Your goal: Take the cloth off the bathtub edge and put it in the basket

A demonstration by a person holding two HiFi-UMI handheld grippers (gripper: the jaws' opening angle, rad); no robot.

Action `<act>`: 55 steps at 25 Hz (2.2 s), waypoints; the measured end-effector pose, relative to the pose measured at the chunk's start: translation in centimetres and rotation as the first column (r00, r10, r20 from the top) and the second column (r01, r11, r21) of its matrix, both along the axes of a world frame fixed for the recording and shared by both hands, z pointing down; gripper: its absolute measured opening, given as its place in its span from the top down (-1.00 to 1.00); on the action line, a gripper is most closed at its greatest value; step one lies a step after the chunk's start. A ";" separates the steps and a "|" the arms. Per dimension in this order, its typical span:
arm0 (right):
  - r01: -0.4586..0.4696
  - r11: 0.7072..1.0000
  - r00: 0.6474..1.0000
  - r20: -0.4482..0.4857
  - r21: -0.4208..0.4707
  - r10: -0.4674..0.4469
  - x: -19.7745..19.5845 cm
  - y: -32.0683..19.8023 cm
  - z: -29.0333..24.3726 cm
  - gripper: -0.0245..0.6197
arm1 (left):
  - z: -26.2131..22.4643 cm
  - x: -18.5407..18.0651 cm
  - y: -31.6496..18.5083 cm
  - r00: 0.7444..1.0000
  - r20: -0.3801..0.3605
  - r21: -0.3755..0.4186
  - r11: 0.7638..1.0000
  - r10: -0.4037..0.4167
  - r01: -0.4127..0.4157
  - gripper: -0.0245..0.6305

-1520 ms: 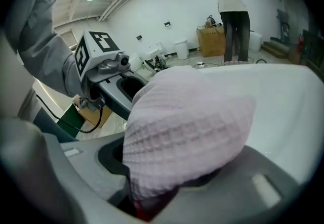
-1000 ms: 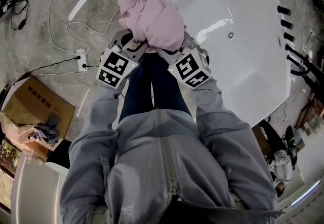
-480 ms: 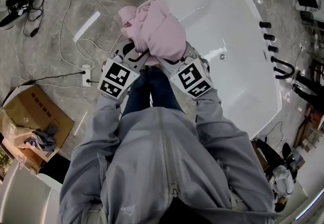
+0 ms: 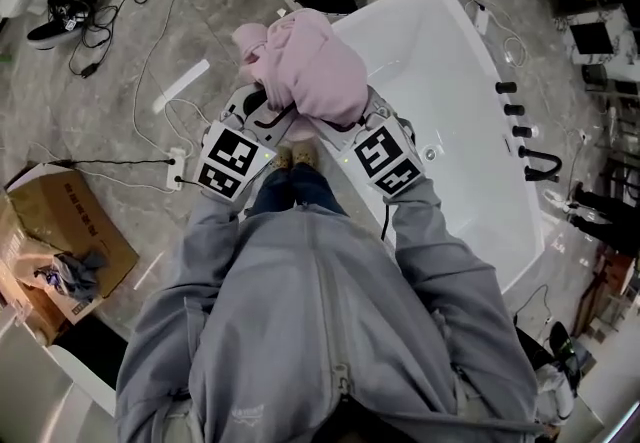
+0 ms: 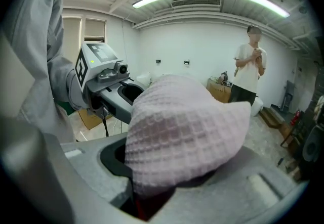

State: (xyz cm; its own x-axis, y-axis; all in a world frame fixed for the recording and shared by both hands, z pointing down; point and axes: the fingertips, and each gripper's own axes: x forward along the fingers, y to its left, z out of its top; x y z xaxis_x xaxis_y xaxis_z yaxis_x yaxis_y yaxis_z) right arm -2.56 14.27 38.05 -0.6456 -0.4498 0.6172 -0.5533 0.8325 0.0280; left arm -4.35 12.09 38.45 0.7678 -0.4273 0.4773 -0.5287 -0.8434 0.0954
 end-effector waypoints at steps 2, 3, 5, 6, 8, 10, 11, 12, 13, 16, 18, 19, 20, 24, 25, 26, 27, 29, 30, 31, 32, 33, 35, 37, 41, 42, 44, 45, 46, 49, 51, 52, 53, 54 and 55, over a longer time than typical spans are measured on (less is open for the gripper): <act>0.008 1.000 1.000 0.002 0.013 -0.008 -0.5 0.0 -1.3 0.37 | -1.3 -0.5 0.1 1.000 0.001 0.020 1.000 -0.014 0.014 0.49; 0.014 1.000 1.000 0.004 0.019 -0.014 -0.7 0.0 -1.9 0.37 | -1.9 -0.7 0.1 1.000 0.003 0.030 0.999 -0.022 0.022 0.50; 0.033 0.999 0.999 0.008 0.036 -0.033 -1.2 -0.1 -3.0 0.37 | -3.1 -1.3 0.0 0.999 0.005 0.049 0.998 -0.041 0.041 0.50; 0.044 0.998 0.999 0.010 0.046 -0.044 -1.4 -0.2 -3.5 0.37 | -3.7 -1.5 -0.1 0.999 0.006 0.059 0.997 -0.051 0.051 0.50; 0.061 0.996 0.998 0.013 0.067 -0.062 -1.7 -0.3 -4.6 0.37 | -4.8 -1.8 -0.1 0.997 0.010 0.082 0.994 -0.071 0.070 0.50; 0.077 0.993 0.997 0.016 0.091 -0.079 -2.1 -0.4 -5.7 0.37 | -6.0 -2.2 -0.2 0.996 0.008 0.106 0.990 -0.093 0.092 0.50; 0.087 0.991 0.996 0.016 0.102 -0.089 -2.3 -0.5 -6.2 0.37 | -6.5 -2.5 -0.3 0.994 0.006 0.117 0.988 -0.106 0.105 0.50; 0.096 0.989 0.995 0.016 0.113 -0.099 -2.5 -0.5 -6.6 0.37 | -6.9 -2.7 -0.3 0.993 0.003 0.127 0.985 -0.119 0.117 0.50; 0.106 0.987 0.994 0.015 0.123 -0.109 -2.7 -0.6 -7.0 0.37 | -7.3 -3.0 -0.3 0.991 0.001 0.136 0.982 -0.130 0.129 0.50; 0.136 0.979 0.990 0.013 0.151 -0.139 -3.3 -1.1 -8.0 0.37 | -8.4 -3.6 -0.7 0.986 -0.007 0.165 0.972 -0.166 0.165 0.50; 0.154 0.974 0.987 0.016 0.168 -0.159 -3.8 -1.4 -8.6 0.37 | -9.0 -4.2 -1.0 0.982 -0.014 0.182 0.965 -0.190 0.190 0.50; 0.162 0.971 0.986 0.017 0.176 -0.168 -4.0 -1.5 -8.9 0.37 | -9.3 -4.5 -1.1 0.980 -0.016 0.189 0.961 -0.200 0.200 0.50; 0.168 0.969 0.984 0.018 0.182 -0.175 -4.3 -1.6 -9.1 0.37 | -9.6 -4.7 -1.2 0.978 -0.017 0.196 0.958 -0.209 0.208 0.50; 0.186 0.964 0.981 0.023 0.192 -0.194 -5.7 -2.4 -9.7 0.37 | -10.2 -6.1 -1.9 0.972 -0.019 0.206 0.951 -0.233 0.232 0.50; 0.190 0.963 0.980 0.023 0.192 -0.198 -6.1 -2.7 -9.8 0.37 | -10.2 -6.6 -2.2 0.971 -0.021 0.206 0.949 -0.238 0.237 0.51; 0.192 0.962 0.980 0.024 0.192 -0.200 -6.6 -3.0 -9.8 0.37 | -10.2 -7.1 -2.5 0.970 -0.023 0.207 0.948 -0.242 0.241 0.51; 0.192 0.962 0.979 0.024 0.192 -0.200 -7.1 -3.4 -9.8 0.37 | -10.3 -7.6 -2.9 0.969 -0.024 0.209 0.947 -0.244 0.244 0.51; 0.190 0.963 0.980 0.025 0.193 -0.198 -8.0 -4.4 -9.8 0.37 | -10.3 -8.5 -3.9 0.969 -0.027 0.213 0.946 -0.245 0.245 0.51; 0.188 0.963 0.980 0.025 0.192 -0.197 -8.5 -5.0 -9.8 0.37 | -10.3 -8.9 -4.4 0.969 -0.029 0.214 0.946 -0.244 0.245 0.51; 0.186 0.964 0.981 0.025 0.191 -0.195 -9.0 -5.6 -9.8 0.37 | -10.3 -9.4 -5.1 0.970 -0.032 0.215 0.946 -0.243 0.244 0.51; 0.183 0.964 0.981 0.024 0.192 -0.191 -9.5 -6.4 -9.8 0.37 | -10.3 -9.9 -5.8 0.970 -0.035 0.214 0.946 -0.240 0.242 0.51; 0.179 0.965 0.982 0.022 0.193 -0.186 -10.0 -7.1 -9.7 0.37 | -10.2 -10.4 -6.6 0.971 -0.037 0.214 0.947 -0.236 0.239 0.51; 0.162 0.967 0.985 0.022 0.194 -0.170 -11.3 -8.7 -9.5 0.37 | -10.0 -11.7 -8.2 0.974 -0.041 0.211 0.951 -0.221 0.225 0.51; 0.141 0.972 0.989 0.024 0.190 -0.148 -12.8 -10.3 -9.3 0.37 | -9.8 -13.1 -9.8 0.979 -0.040 0.209 0.956 -0.202 0.206 0.52; 0.102 0.977 0.994 0.029 0.189 -0.109 -16.0 -13.9 -9.2 0.37 | -9.6 -16.3 -13.5 0.984 -0.048 0.212 0.961 -0.170 0.176 0.52; 0.092 0.977 0.995 0.030 0.190 -0.099 -16.7 -14.9 -9.2 0.37 | -9.6 -17.0 -14.5 0.986 -0.051 0.213 0.962 -0.161 0.169 0.52; 0.066 0.979 0.997 0.031 0.191 -0.073 -18.0 -16.6 -9.1 0.37 | -9.6 -18.3 -16.2 0.989 -0.055 0.211 0.966 -0.139 0.148 0.52; 0.050 0.980 0.998 0.030 0.190 -0.056 -18.5 -17.3 -9.1 0.37 | -9.6 -18.8 -17.0 0.991 -0.058 0.210 0.969 -0.124 0.134 0.52; 0.032 0.981 0.999 0.029 0.189 -0.039 -18.9 -17.9 -9.1 0.37 | -9.5 -19.2 -17.7 0.992 -0.060 0.208 0.971 -0.109 0.119 0.53; -0.010 0.983 1.000 0.029 0.183 0.004 -19.8 -19.5 -9.0 0.37 | -9.4 -19.9 -19.3 0.996 -0.064 0.204 0.976 -0.069 0.081 0.53; -0.035 0.984 0.999 0.034 0.176 0.030 -19.8 -20.5 -8.9 0.37 | -9.4 -19.9 -20.3 0.997 -0.066 0.202 0.978 -0.046 0.058 0.53; -0.047 0.984 0.999 0.034 0.173 0.042 -19.7 -20.8 -8.9 0.37 | -9.3 -19.8 -20.7 0.997 -0.069 0.200 0.979 -0.034 0.048 0.53; -0.058 0.984 0.998 0.032 0.171 0.053 -19.5 -21.1 -8.8 0.37 | -9.3 -19.6 -21.0 0.997 -0.074 0.199 0.979 -0.024 0.039 0.53; -0.067 0.983 0.998 0.029 0.171 0.063 -19.4 -21.3 -8.8 0.37 | -9.3 -19.4 -21.2 0.997 -0.080 0.198 0.980 -0.015 0.030 0.53; -0.076 0.982 0.997 0.025 0.171 0.073 -19.2 -21.5 -8.8 0.37 | -9.2 -19.3 -21.5 0.996 -0.085 0.197 0.980 -0.005 0.022 0.53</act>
State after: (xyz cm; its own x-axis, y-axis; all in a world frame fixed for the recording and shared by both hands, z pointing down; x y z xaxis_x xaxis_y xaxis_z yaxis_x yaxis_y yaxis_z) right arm -21.78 -7.28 29.24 -0.6171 -0.5951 0.5148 -0.6152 0.7728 0.1559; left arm -23.61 -9.37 29.21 0.7950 -0.5173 0.3168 -0.5374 -0.8429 -0.0278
